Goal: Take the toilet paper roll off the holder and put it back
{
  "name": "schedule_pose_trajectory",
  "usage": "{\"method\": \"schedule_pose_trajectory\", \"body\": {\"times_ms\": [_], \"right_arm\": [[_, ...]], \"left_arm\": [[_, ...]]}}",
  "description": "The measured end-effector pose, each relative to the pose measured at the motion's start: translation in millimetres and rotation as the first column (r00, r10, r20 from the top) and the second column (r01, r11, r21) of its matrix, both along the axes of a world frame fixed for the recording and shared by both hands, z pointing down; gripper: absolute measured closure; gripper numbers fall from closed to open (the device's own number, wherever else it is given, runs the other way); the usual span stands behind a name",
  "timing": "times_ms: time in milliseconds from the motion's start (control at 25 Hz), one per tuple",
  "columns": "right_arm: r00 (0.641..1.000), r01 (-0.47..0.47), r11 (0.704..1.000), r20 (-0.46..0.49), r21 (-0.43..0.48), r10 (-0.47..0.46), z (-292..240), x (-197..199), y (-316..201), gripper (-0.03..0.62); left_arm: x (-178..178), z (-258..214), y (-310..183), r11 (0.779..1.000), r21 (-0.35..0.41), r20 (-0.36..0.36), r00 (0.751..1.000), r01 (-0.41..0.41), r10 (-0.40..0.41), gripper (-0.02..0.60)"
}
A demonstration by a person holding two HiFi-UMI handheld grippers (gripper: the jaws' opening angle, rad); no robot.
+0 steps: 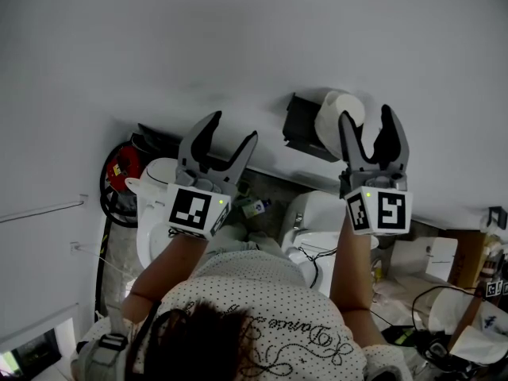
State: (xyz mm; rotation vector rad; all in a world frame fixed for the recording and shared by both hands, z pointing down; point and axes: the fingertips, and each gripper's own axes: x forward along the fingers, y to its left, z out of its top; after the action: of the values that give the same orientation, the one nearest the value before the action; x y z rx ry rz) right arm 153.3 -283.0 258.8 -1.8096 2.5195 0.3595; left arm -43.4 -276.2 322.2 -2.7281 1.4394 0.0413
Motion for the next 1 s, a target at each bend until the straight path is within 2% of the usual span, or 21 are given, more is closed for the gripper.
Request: {"method": "schedule_pose_trajectory", "body": {"times_ms": [240,520,720,880,1000], "right_arm": [[0.999,-0.024,0.997,0.024,0.069,0.023,-22,6,22,0.316],[0.997,-0.047,0.997,0.067,0.064,0.042,-14,15,44,0.420],[0.996,-0.051,0.998,0.076,0.044,0.047,-2,16,59,0.462],[0.996,-0.029,1.000,0.087,0.005,0.028,12,11,68,0.513],[0.995,-0.030,0.999,0.094,-0.015,0.031,22,7,75,0.549]], "left_arm": [[4,-10,5,1.000,0.024,0.010,1.000,-0.010,0.010,0.314],[9,-14,11,0.999,0.033,0.006,0.999,-0.033,0.033,0.314],[14,-12,18,0.998,0.031,0.004,0.999,-0.053,0.053,0.360],[18,-11,26,0.996,0.041,-0.017,0.997,-0.081,0.082,0.469],[22,-4,33,0.995,0.028,0.004,0.995,-0.097,0.097,0.491]]}}
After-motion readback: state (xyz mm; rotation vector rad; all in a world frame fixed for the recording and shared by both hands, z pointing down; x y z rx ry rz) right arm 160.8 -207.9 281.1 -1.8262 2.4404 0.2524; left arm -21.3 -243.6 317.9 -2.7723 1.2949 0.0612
